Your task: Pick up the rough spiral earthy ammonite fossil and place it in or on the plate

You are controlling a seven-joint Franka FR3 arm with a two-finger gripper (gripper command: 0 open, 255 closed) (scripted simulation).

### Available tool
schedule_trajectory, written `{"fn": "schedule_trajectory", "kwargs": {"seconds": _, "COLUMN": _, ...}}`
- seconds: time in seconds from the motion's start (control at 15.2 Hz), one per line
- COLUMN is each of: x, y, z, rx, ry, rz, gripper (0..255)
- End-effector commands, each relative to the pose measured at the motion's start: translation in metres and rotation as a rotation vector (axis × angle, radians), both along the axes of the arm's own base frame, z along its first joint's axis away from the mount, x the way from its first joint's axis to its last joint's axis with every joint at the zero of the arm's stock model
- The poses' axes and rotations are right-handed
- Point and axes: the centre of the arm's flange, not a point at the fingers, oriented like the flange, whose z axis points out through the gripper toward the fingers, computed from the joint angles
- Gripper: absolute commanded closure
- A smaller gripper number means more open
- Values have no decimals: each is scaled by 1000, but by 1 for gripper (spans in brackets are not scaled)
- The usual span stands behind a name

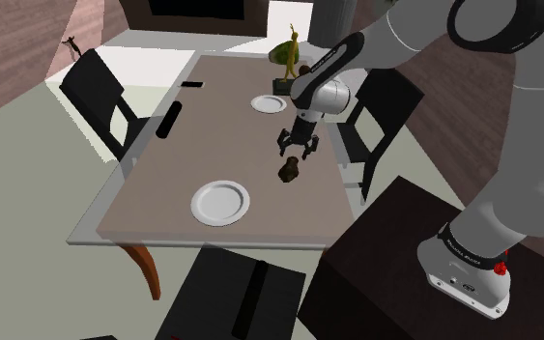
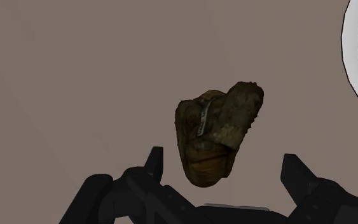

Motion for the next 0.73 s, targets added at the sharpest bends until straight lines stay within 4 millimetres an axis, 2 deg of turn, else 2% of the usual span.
{"fn": "schedule_trajectory", "kwargs": {"seconds": 0.0, "x": 0, "y": 3, "z": -11, "rx": 1, "ry": 0, "rz": -1, "gripper": 0}}
{"fn": "schedule_trajectory", "kwargs": {"seconds": 0.2, "x": 0, "y": 9, "z": -29, "rx": 1, "ry": 0, "rz": -1, "gripper": 0}}
{"fn": "schedule_trajectory", "kwargs": {"seconds": 0.66, "x": 0, "y": 9, "z": -29, "rx": 1, "ry": 0, "rz": -1, "gripper": 0}}
